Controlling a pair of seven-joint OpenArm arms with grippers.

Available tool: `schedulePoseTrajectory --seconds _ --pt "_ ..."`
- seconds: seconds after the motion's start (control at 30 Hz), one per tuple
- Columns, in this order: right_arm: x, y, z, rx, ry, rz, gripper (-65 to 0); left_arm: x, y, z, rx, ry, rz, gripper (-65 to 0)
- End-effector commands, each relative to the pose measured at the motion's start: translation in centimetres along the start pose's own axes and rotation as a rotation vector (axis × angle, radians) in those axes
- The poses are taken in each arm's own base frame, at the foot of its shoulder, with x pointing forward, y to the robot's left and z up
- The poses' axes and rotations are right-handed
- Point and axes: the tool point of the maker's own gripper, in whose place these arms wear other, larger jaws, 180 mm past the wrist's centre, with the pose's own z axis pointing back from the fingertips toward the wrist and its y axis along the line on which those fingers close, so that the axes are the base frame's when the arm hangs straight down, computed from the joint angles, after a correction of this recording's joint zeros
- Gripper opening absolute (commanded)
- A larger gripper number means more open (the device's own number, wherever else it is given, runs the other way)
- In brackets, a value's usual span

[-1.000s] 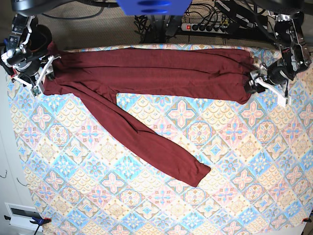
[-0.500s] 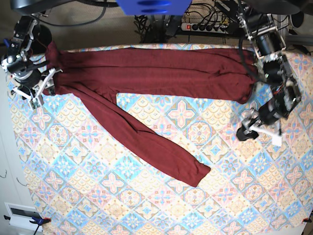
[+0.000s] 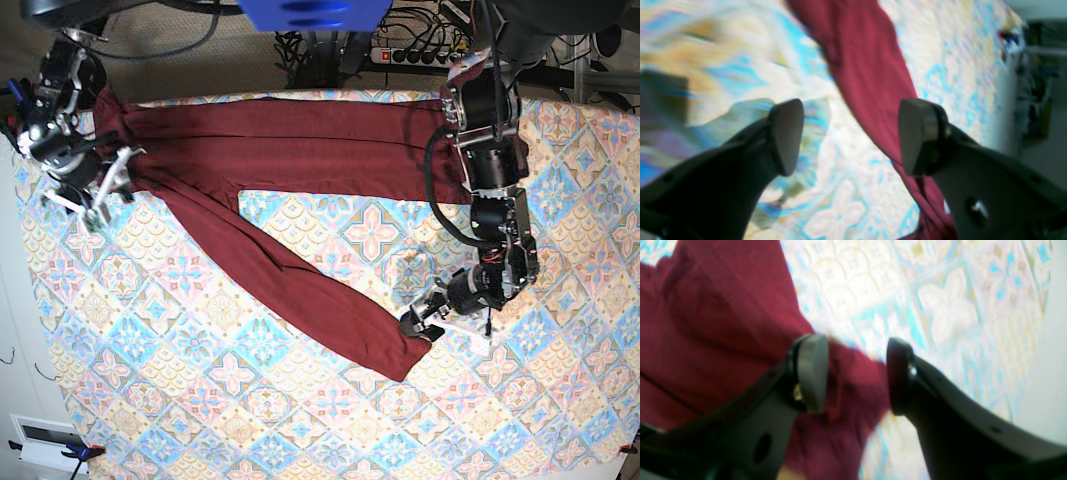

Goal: Layout the t-shirt on the table in an organized manner, then fold the t-shirt properly
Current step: 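Release and move the left gripper to the sleeve cuff, then grasp the sleeve with the right gripper and fold it onto the shirt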

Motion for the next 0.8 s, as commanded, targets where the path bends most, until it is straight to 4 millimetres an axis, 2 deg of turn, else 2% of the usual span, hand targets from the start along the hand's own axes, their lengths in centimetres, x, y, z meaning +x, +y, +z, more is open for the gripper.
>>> schedulePoseTrajectory --seconds 0.0,0.1,0.17,0.23,0.27,0.37,0.53,0.63,0.77 --pt "2.1 -0.2 0.2 0.0 -0.055 0.037 -37.5 2.0 -1.2 0.5 -0.023 -0.048 -0.018 -21.2" --pt "5.3 0.9 -0.9 0.039 -0.111 0.086 -37.5 1.3 -1.8 0.1 -0.036 -0.032 -0.015 -21.2" --pt "8.1 1.5 -1.5 0.059 -0.164 0.128 -37.4 1.0 -1.8 -0.1 -0.038 -0.026 -0.011 -21.2" --pt "11.1 1.6 -1.8 0.063 -0.217 0.167 -37.4 0.8 -1.7 -0.1 -0.037 -0.022 -0.009 -21.2" --pt "11.9 1.6 -2.3 0.065 -0.218 0.183 -37.4 0.8 -1.7 -0.1 -0.037 -0.022 -0.009 -21.2" --pt "11.6 1.8 -4.3 0.082 -0.161 0.207 -37.3 0.0 -0.9 -0.1 -0.025 -0.011 -0.001 -21.2" --pt "10.3 2.2 -7.1 0.112 -0.072 0.219 -37.3 0.9 0.2 1.6 0.003 -0.053 -0.041 -21.2" --pt "12.0 3.4 -8.5 0.151 -0.101 0.21 -37.3 0.9 0.2 2.1 0.005 -0.054 -0.056 -21.2" --pt "12.8 4.8 -10.5 0.208 -0.087 0.198 -37.3 1.1 -0.5 2.9 -0.005 -0.05 -0.082 -21.2"
